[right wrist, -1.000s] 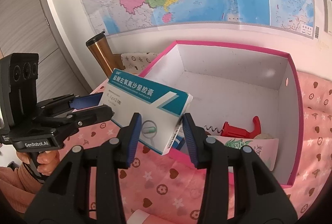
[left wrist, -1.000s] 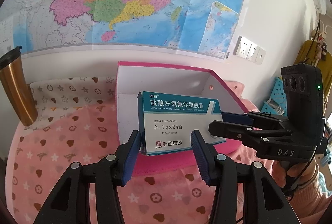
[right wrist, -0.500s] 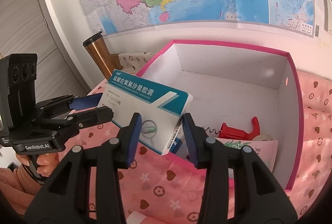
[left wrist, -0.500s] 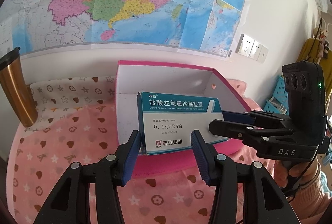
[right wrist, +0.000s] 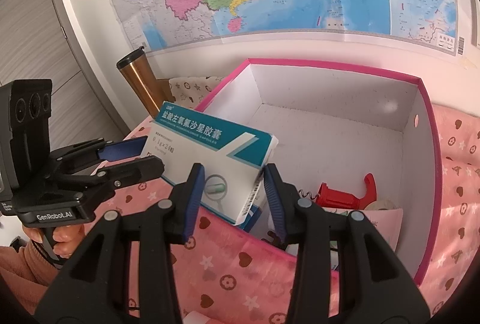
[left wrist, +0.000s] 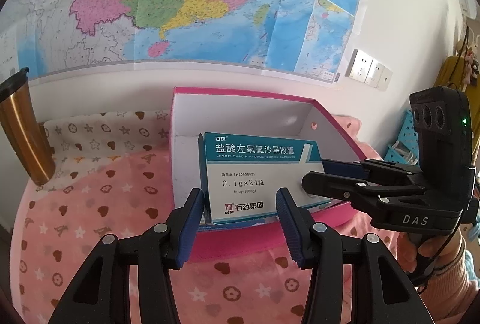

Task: Organize rigid objects
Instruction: 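Lift the medicine box with the right gripper over the magenta box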

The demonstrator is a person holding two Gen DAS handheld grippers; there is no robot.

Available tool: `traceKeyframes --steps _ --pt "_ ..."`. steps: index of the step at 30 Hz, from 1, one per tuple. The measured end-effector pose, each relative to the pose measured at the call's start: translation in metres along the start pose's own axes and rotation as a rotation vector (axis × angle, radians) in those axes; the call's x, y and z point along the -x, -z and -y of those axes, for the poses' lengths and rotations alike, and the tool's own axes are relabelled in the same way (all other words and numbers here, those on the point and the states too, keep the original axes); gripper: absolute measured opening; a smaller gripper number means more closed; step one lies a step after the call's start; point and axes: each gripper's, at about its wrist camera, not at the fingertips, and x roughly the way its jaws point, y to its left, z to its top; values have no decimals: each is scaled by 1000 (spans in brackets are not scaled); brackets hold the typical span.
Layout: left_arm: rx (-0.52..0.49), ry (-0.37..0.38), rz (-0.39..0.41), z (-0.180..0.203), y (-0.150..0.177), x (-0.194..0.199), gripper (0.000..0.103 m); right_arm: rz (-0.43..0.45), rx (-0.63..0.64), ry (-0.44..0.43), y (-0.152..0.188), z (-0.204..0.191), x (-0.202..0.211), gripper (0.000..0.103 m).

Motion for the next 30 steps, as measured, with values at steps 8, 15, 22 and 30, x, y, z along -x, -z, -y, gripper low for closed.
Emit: traceKeyframes --steps 8,15,22,30 --pt "-2 -7 -6 -2 -2 -5 50 -13 -6 8 -2 2 -5 44" --pt "-1 -15 -23 -5 -2 -12 50 -28 -13 10 -5 5 -9 44" --pt "-9 -36 -36 -3 -2 -19 50 -41 -22 9 -7 7 -13 44" --pt "-14 -52 -56 -4 -2 -29 50 -64 -31 15 -8 12 -21 44"
